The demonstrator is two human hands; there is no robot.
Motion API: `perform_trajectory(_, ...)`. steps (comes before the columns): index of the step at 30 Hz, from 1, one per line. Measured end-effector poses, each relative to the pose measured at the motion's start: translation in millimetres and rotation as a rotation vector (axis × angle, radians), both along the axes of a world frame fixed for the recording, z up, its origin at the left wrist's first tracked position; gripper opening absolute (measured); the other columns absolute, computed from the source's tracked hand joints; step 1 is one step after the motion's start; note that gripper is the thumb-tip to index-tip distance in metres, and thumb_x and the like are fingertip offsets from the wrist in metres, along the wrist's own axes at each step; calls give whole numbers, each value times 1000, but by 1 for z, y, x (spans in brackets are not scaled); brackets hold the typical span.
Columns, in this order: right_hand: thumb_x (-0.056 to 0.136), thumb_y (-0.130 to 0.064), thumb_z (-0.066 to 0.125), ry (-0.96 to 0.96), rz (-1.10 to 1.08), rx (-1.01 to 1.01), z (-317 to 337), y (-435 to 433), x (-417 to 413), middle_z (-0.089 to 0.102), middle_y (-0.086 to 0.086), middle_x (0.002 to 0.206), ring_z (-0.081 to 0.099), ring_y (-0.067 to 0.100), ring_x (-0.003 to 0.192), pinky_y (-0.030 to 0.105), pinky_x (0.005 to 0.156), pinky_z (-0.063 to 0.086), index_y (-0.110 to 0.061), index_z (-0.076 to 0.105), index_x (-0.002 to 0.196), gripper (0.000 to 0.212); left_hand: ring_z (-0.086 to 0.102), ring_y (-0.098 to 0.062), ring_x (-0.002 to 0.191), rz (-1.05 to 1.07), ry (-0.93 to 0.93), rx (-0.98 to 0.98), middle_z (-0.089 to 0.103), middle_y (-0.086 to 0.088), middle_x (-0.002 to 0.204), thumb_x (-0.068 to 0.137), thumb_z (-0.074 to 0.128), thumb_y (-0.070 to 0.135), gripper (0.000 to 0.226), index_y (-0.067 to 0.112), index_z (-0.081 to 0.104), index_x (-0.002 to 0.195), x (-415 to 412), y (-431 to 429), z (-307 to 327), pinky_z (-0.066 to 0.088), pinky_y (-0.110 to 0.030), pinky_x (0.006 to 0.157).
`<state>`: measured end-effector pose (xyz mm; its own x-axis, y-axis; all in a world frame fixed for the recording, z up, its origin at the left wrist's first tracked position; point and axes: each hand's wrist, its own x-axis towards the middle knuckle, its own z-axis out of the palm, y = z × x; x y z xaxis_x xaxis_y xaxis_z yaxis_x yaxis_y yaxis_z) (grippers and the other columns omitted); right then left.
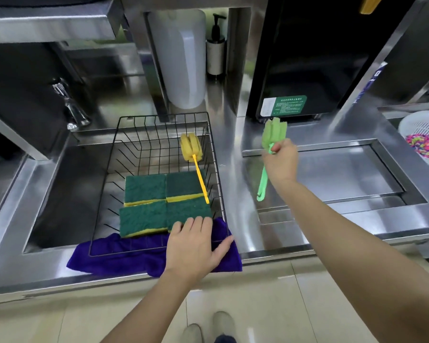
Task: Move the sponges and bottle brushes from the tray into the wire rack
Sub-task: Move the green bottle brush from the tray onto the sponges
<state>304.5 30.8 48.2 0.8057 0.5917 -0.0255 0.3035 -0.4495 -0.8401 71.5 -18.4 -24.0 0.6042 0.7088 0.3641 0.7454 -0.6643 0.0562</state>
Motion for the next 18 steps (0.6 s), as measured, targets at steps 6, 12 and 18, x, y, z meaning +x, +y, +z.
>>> perform_trajectory(6,83,0,58,-14,242,25,12,39,-56,44,5,98,46,19,83,24,73,37,-14,45,77,20,51,-24,60,1,-55,122,54,-2,65,92,38,62,59,12,59,71,-36,9,-7,39,-36,59)
perform_trajectory(12,83,3,55,-122,495,-31,5,67,-107,42,2,92,43,16,79,5,60,34,-19,40,64,32,50,-23,61,-6,-85,171,54,-2,66,91,42,60,55,13,58,69,-45,11,-14,38,-34,57)
perform_trajectory(18,84,1,55,-156,661,-114,-8,88,-138,48,9,103,50,25,95,22,69,34,-11,47,76,17,47,-21,60,3,-101,173,51,-1,65,89,46,61,52,15,56,67,-46,10,-13,35,-32,56)
